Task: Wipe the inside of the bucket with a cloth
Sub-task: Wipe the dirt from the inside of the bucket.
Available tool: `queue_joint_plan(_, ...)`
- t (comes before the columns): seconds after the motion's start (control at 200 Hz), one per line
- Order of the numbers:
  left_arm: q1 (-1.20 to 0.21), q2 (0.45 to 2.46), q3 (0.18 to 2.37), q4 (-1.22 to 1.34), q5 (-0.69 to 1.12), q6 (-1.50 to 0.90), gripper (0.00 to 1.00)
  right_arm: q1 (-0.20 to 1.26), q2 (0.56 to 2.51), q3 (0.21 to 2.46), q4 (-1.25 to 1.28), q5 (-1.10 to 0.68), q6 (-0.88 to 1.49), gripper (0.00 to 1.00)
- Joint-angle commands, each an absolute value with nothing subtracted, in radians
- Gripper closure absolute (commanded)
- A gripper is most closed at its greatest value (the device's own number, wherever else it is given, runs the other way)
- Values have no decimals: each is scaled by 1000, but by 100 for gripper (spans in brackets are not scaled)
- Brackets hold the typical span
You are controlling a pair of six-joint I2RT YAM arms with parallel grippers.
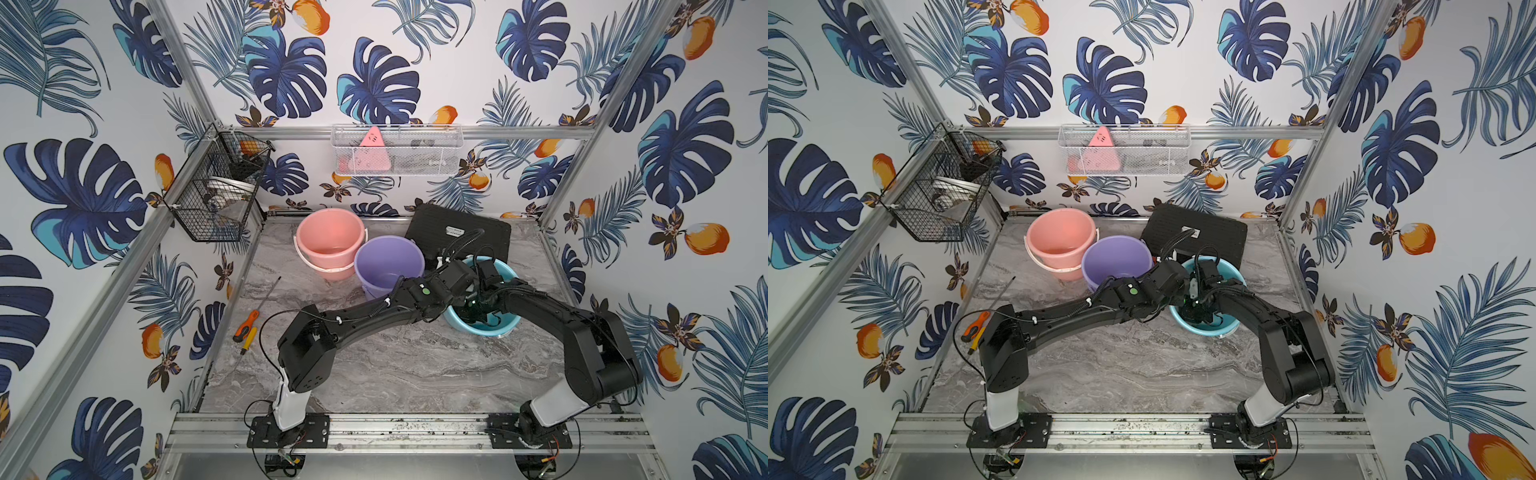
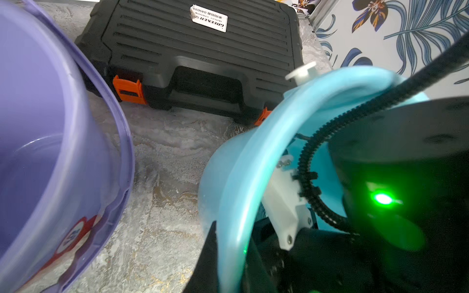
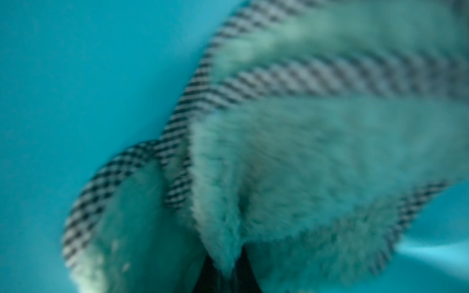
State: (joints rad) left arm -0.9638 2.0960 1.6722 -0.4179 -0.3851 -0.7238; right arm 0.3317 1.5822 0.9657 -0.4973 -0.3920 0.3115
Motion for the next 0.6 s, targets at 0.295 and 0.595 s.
queue_joint_plan(0.295, -966, 2100, 1696, -545, -320, -727, 100, 345, 1471, 990, -527, 65, 312, 100)
queue_joint_plan(0.595, -966, 2103, 1703, -574, -310, -706, 100, 353, 1570, 1037, -607, 472, 400, 100)
